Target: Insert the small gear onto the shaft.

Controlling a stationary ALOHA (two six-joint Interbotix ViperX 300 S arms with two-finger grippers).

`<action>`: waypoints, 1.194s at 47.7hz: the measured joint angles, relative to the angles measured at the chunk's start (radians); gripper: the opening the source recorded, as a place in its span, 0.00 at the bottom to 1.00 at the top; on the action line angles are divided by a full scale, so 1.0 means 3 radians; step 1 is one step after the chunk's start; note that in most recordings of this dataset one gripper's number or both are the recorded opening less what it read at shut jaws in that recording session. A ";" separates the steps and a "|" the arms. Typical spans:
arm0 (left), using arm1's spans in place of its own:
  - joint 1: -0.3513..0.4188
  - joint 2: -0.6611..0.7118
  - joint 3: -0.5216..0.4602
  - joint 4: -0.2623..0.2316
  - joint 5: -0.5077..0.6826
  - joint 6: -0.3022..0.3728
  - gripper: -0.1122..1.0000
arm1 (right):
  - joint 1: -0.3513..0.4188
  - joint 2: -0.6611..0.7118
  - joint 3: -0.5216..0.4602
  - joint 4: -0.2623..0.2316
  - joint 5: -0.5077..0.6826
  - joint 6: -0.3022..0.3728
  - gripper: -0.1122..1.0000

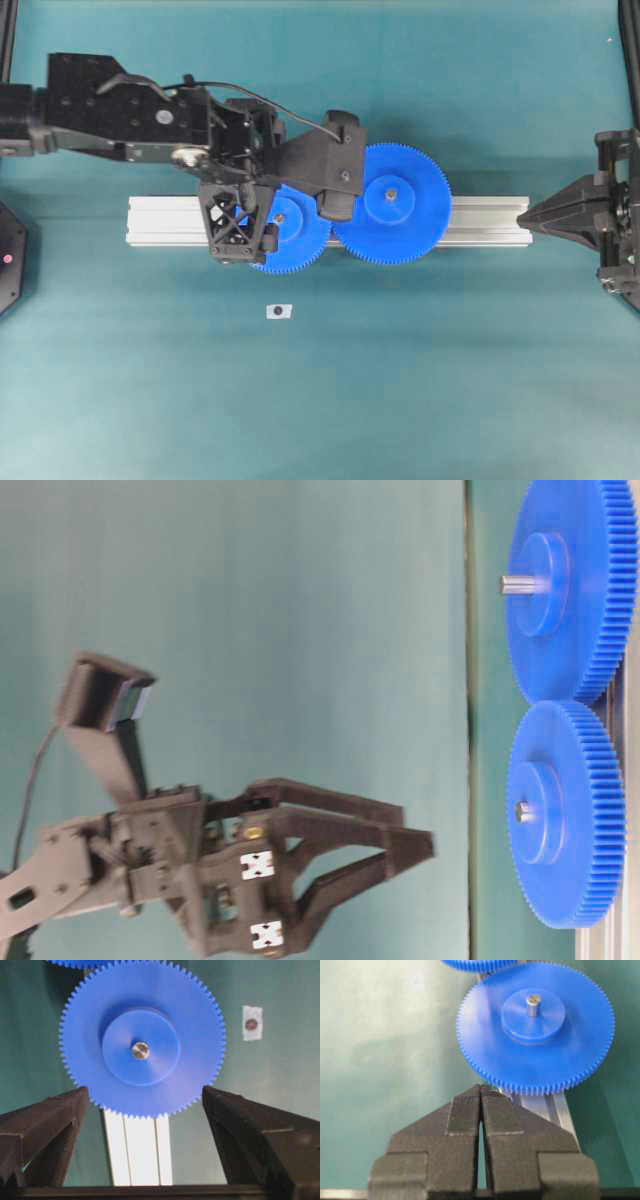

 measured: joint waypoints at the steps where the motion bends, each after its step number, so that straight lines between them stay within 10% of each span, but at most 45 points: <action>1: 0.0000 -0.0010 -0.0005 0.0000 0.0000 0.0000 0.93 | 0.0000 0.0000 0.0000 0.0000 0.0000 0.0000 0.12; 57: -0.0020 -0.0348 -0.0010 0.0000 0.0000 -0.0051 0.93 | 0.0000 0.0000 0.0005 0.0000 0.0000 0.0010 0.12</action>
